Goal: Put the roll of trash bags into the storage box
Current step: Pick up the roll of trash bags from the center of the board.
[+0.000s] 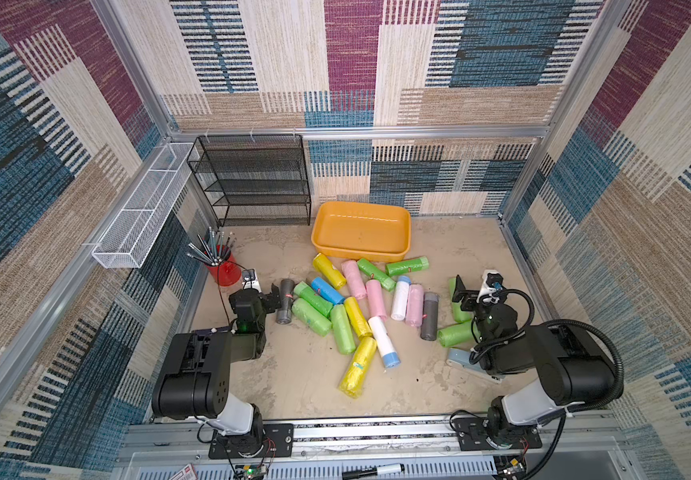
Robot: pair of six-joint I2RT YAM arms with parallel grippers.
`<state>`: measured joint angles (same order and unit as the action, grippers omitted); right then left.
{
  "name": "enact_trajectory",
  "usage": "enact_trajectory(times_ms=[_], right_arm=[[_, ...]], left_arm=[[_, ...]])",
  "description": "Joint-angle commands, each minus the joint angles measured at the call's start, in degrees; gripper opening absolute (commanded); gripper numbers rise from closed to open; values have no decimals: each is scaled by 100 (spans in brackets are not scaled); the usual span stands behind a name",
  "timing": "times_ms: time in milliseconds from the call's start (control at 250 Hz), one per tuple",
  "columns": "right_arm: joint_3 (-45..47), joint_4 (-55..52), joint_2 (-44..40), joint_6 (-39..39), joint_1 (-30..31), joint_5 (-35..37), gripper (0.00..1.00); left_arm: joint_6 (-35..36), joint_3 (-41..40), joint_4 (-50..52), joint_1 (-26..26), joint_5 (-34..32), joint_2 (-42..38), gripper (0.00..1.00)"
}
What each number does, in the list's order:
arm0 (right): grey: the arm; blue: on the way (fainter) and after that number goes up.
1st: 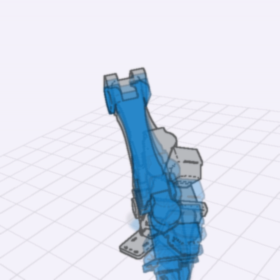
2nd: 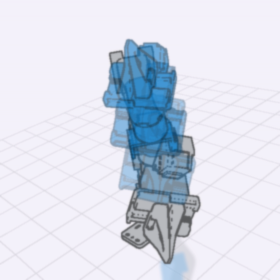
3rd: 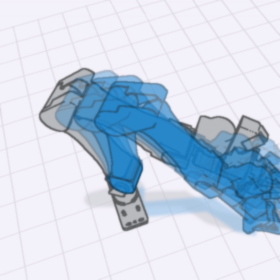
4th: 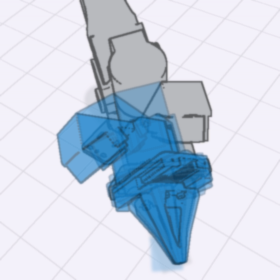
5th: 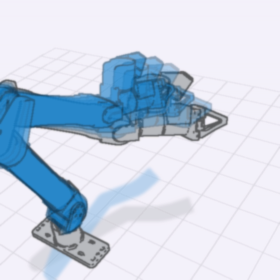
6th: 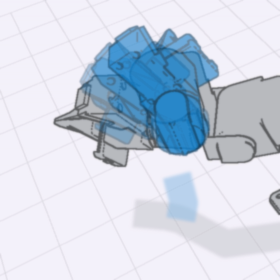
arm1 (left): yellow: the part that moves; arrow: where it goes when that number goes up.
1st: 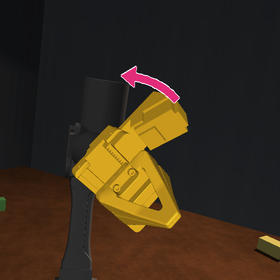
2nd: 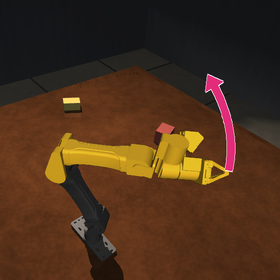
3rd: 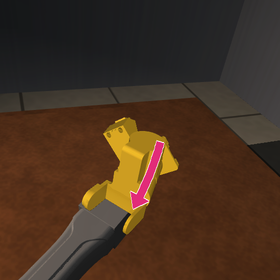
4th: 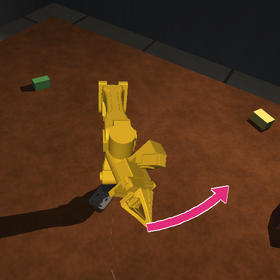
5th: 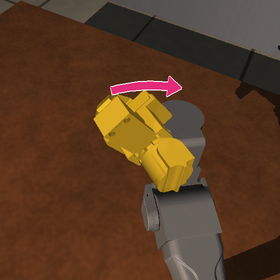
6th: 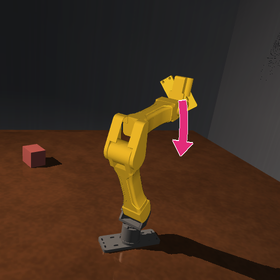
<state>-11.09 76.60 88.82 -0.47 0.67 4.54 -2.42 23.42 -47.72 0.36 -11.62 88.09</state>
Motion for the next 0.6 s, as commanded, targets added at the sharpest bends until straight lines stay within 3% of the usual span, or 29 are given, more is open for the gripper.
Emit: enact_trajectory(times_ms=[0, 120, 192, 392, 476, 596], right_arm=[[-3, 103, -5, -34, 1, -42, 99], [-69, -356, -291, 122, 2, 360, 99], [57, 82, -213, 69, 7, 375, 99], [183, 191, -403, 52, 31, 455, 99], [-129, -1011, -1068, 316, 57, 1093, 99], [-283, -1561, -1486, 431, 66, 1311, 99]], left_arm=[[8, 0, -97, -6, 45, -21, 99], [53, -23, -116, -16, 92, -71, 98], [185, -20, 43, -87, 169, -255, 99], [-13, 166, 1123, -152, -281, -992, 98], [-180, 117, 1405, -158, -438, -1251, 99], [-466, 370, 2330, -452, -548, -1728, 99]])
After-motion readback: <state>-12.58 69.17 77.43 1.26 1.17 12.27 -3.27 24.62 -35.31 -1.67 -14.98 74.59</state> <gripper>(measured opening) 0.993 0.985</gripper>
